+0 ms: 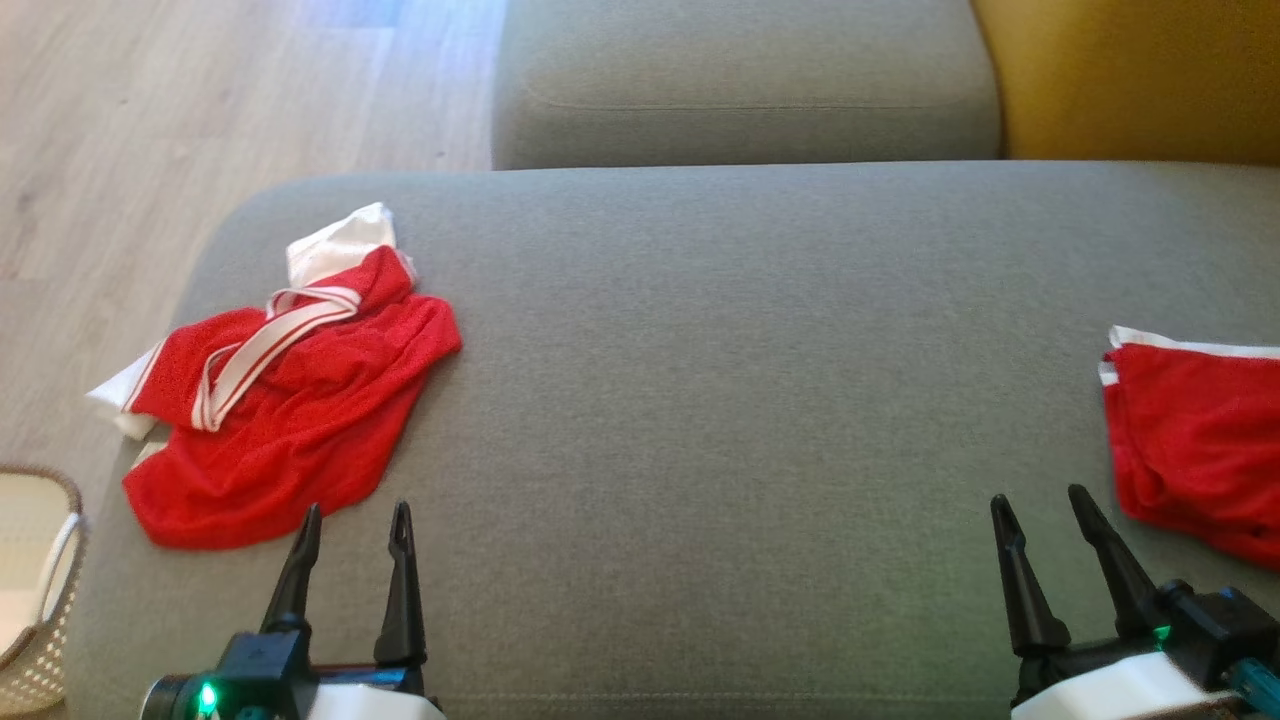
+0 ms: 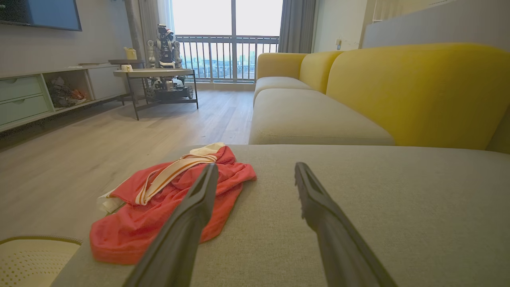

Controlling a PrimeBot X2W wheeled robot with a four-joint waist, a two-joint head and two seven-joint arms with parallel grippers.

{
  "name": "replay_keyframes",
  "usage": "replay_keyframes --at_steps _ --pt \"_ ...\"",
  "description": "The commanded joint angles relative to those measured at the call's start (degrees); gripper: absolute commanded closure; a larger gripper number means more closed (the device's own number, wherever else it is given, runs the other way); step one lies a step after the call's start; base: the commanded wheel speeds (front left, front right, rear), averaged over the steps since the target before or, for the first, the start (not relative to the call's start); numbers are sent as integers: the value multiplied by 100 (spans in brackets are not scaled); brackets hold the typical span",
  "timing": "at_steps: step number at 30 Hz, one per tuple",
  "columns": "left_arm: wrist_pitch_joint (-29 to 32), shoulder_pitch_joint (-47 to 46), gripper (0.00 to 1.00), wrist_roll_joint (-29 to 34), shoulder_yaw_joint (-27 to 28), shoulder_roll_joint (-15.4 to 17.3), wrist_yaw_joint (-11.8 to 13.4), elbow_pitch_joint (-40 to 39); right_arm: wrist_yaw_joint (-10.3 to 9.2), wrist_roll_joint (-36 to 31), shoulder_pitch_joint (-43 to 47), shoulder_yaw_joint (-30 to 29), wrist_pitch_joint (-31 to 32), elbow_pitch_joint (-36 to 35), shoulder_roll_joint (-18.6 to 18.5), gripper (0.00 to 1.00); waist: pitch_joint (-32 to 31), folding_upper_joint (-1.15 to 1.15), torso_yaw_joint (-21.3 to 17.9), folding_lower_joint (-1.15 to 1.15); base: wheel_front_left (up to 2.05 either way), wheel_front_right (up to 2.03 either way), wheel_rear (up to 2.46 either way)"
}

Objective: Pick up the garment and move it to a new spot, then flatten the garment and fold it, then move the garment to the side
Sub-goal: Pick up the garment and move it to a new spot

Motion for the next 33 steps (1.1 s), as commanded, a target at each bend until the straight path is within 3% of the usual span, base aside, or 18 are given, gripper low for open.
replay_keyframes --at_steps 1,24,28,33 --pt "-29 -185 0 12 215 -34 34 -161 -1 4 -124 123 -54 -189 -59 0 3 0 78 0 0 0 0" --pt "-29 -127 0 -182 180 -36 58 -291 -1 155 -12 256 -54 -163 -59 0 10 0 1985 0 0 0 0" --pt "-29 -141 0 -171 209 -36 23 -328 -1 138 -31 284 -54 -165 -59 0 98 0 2115 0 0 0 0" --pt "-29 -649 0 -801 221 -37 -140 -238 -1 103 -114 327 -54 -169 -59 0 339 0 2094 0 0 0 0"
